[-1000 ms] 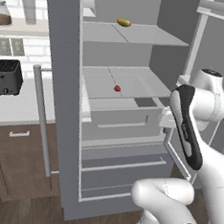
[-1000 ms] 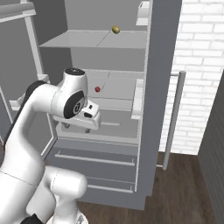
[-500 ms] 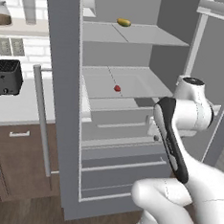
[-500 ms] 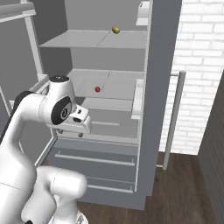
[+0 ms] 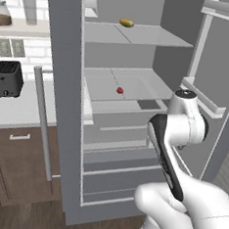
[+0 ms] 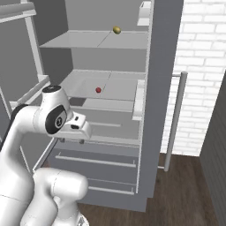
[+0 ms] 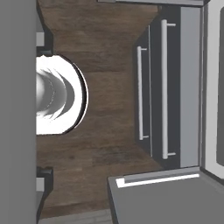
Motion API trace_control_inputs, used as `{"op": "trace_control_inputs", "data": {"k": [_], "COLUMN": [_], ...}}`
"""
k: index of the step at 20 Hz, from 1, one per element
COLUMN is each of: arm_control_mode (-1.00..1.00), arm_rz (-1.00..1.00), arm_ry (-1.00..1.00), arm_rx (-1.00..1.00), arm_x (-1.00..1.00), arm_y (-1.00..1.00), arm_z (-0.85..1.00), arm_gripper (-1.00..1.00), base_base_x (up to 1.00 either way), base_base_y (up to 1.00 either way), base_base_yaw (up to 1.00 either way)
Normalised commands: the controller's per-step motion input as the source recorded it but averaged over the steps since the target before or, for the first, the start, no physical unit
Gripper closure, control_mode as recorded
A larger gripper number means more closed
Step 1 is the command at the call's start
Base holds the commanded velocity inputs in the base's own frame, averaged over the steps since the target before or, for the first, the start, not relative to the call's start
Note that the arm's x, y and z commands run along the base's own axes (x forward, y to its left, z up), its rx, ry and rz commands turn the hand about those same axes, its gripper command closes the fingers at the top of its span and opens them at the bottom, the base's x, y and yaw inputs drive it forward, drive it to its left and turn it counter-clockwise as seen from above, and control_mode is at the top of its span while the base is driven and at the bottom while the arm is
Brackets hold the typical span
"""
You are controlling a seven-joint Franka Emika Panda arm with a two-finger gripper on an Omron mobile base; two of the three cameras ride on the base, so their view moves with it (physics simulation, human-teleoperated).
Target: Take the strawberry from the fridge and place it on top of the pancake, located on the dining counter.
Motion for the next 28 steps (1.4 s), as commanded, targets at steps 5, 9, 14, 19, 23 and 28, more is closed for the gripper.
{"op": "trace_control_inputs", "data": {"k": [5,9,14,19,23,28], "arm_control_mode": [-1.00,-1.00,1.00,1.00,1.00,1.00], "arm_rz": [0.01,0.00,0.00,0.00,0.00,0.00], "arm_ry": [0.00,0.00,0.00,0.00,0.00,0.00], "arm_rx": [0.00,0.00,0.00,0.00,0.00,0.00], "arm_x": [0.00,0.00,0.00,0.00,0.00,0.00], "arm_y": [0.00,0.00,0.00,0.00,0.00,0.00], "arm_z": [-0.03,0.00,0.00,0.00,0.00,0.00], "arm_gripper": [-1.00,-1.00,-1.00,-1.00,-1.00,-1.00], "base_base_x": [0.00,0.00,0.08,0.54,0.48,0.41], "base_base_y": [0.00,0.00,0.00,0.00,-0.24,-0.12], "base_base_yaw": [0.00,0.00,0.06,0.23,0.11,-0.09]}}
